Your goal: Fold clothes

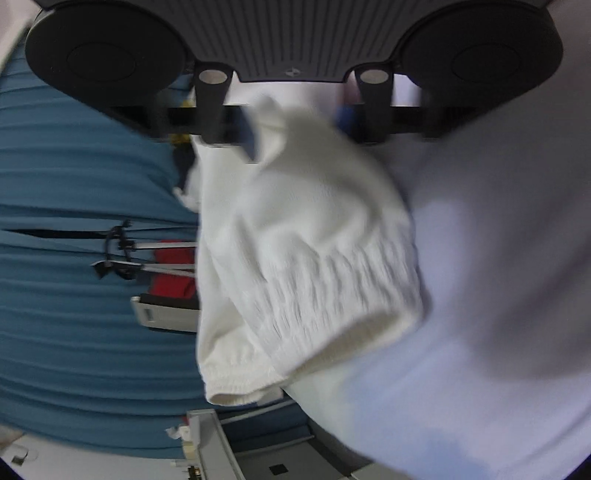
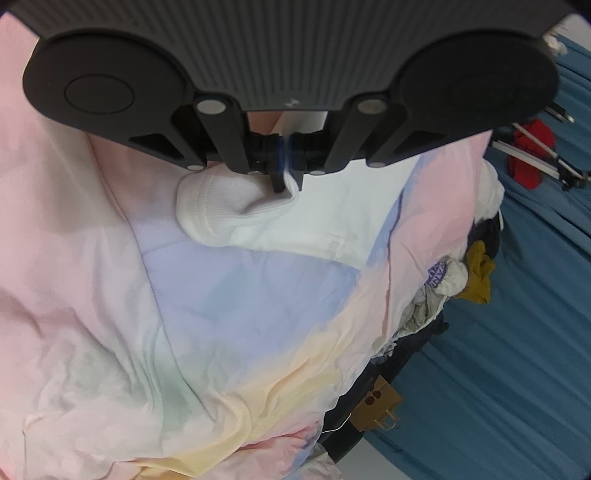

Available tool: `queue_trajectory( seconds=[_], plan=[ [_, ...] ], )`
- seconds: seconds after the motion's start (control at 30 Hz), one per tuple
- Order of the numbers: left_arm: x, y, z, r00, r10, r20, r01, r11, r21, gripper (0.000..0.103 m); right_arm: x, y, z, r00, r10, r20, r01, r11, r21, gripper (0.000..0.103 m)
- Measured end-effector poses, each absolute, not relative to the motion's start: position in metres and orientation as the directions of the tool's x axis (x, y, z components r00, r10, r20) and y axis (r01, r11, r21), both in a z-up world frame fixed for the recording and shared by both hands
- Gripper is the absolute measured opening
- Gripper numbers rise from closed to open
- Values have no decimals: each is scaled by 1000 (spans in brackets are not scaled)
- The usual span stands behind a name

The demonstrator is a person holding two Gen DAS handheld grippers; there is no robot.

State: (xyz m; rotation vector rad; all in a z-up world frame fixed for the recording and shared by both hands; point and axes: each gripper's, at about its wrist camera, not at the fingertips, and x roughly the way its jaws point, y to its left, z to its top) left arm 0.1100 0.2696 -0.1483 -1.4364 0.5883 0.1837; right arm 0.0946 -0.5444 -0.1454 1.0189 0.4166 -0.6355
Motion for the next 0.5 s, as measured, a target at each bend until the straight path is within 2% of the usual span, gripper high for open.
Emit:
queue_trajectory(
  seconds=[0.03, 0.07, 0.2, 0.33, 0.5],
  plan=[
    [111, 273, -144, 835, -214, -507, -477, 179, -861, 9, 96, -544, -146, 745, -294, -599, 666, 374, 645, 6],
    [111, 277, -139, 824, -201, -529, -491, 210, -845, 9, 97, -544, -147, 742, -296, -602, 669, 377, 640, 6],
    [98, 292, -99, 865, -100, -491, -448, 285, -847, 5, 101, -543, -148, 727, -307, -615, 685, 398, 610, 6],
    [90, 305, -50, 868, -97, -487, -413, 404, -816, 4, 99, -544, -146, 730, -311, -608, 681, 393, 617, 6],
    [70, 305, -29, 817, -119, -564, -435, 513, -739, 4, 81, -538, -124, 725, -409, -555, 689, 399, 605, 6]
  ],
)
